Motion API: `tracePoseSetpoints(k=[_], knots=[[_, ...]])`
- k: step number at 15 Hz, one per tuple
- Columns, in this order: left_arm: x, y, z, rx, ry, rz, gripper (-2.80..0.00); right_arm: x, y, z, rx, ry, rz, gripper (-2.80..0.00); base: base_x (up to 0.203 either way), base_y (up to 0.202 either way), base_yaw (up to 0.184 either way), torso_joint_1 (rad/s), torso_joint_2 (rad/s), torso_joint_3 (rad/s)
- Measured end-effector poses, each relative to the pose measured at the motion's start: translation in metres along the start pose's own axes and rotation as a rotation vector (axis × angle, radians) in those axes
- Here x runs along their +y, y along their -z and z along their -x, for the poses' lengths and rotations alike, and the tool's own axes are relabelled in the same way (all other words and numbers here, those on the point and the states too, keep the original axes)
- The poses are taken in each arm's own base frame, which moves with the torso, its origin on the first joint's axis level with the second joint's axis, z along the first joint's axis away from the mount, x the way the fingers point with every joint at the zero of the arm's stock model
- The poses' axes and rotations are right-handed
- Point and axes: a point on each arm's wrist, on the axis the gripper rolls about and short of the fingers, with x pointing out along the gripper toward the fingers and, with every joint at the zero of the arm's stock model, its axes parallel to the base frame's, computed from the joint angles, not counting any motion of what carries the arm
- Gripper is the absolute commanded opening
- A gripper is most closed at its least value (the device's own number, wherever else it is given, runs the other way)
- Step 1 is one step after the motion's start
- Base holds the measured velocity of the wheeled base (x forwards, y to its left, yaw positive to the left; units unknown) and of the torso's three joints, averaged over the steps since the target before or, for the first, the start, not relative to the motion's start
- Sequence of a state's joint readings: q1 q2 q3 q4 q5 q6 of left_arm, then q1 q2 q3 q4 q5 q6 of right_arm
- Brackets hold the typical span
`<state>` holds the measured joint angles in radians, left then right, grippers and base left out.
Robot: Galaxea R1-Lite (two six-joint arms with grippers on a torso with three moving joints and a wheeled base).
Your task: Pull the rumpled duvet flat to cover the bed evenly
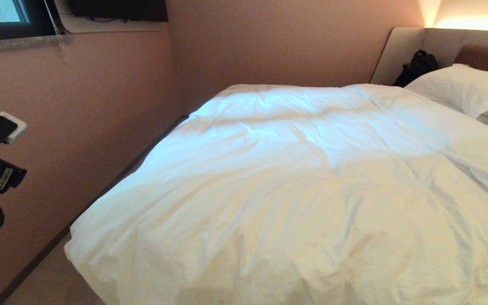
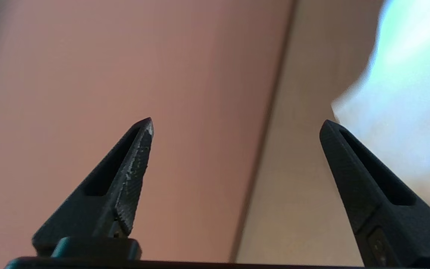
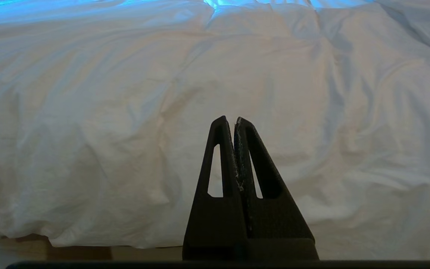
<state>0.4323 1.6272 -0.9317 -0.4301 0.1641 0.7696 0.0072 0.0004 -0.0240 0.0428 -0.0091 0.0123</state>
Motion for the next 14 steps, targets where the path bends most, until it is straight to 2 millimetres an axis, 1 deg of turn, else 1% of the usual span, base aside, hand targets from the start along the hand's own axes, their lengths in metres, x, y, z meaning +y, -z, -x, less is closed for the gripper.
tracePoseSetpoints(k=[2,4,6,9,11,13,14], knots=[[0.003,-0.005,-0.002,-0.070,-0.011,0.027,0.00,0.000,0.000,0.000,0.000,0.000,0.000,-2.80,0.000,0.000,0.000,0.000,0.00,0.000],[0.006,-0.009,-0.002,-0.105,0.001,0.080,0.00,0.000,0.000,0.000,0.000,0.000,0.000,-2.80,0.000,0.000,0.000,0.000,0.00,0.000],[0.014,-0.018,-0.003,-0.128,-0.012,0.162,0.00,0.000,0.000,0.000,0.000,0.000,0.000,-2.80,0.000,0.000,0.000,0.000,0.00,0.000],[0.034,-0.037,0.000,-0.157,-0.018,0.353,0.00,0.000,0.000,0.000,0.000,0.000,0.000,-2.80,0.000,0.000,0.000,0.000,0.00,0.000],[0.049,-0.052,0.006,-0.162,-0.007,0.513,0.00,0.000,0.000,0.000,0.000,0.000,0.000,-2.80,0.000,0.000,0.000,0.000,0.00,0.000],[0.062,-0.064,0.013,-0.158,0.031,0.657,0.00,0.000,0.000,0.000,0.000,0.000,0.000,-2.80,0.000,0.000,0.000,0.000,0.00,0.000],[0.066,-0.068,0.018,-0.156,0.078,0.730,0.00,0.000,0.000,0.000,0.000,0.000,0.000,-2.80,0.000,0.000,0.000,0.000,0.00,0.000]])
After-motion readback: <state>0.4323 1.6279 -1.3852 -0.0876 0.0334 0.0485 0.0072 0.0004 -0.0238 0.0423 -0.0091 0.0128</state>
